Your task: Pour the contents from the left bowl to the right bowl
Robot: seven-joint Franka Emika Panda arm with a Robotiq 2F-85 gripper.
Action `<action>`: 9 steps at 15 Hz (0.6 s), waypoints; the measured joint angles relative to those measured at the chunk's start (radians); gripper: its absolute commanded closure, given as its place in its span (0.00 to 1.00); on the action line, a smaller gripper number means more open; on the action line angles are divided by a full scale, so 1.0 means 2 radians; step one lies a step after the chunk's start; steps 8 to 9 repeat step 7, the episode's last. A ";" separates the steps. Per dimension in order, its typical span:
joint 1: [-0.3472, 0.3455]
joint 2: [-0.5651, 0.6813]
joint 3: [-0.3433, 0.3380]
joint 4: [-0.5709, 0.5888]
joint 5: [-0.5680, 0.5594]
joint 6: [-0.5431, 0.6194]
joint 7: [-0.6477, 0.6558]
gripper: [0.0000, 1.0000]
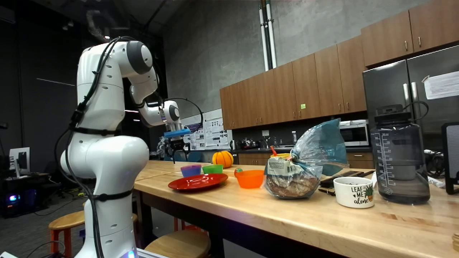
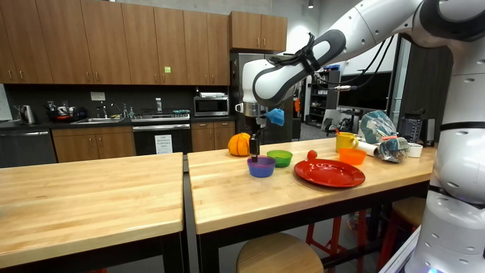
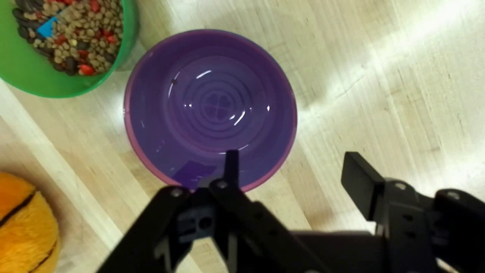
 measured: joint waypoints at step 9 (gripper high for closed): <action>0.001 0.000 -0.001 0.055 0.037 -0.064 -0.018 0.00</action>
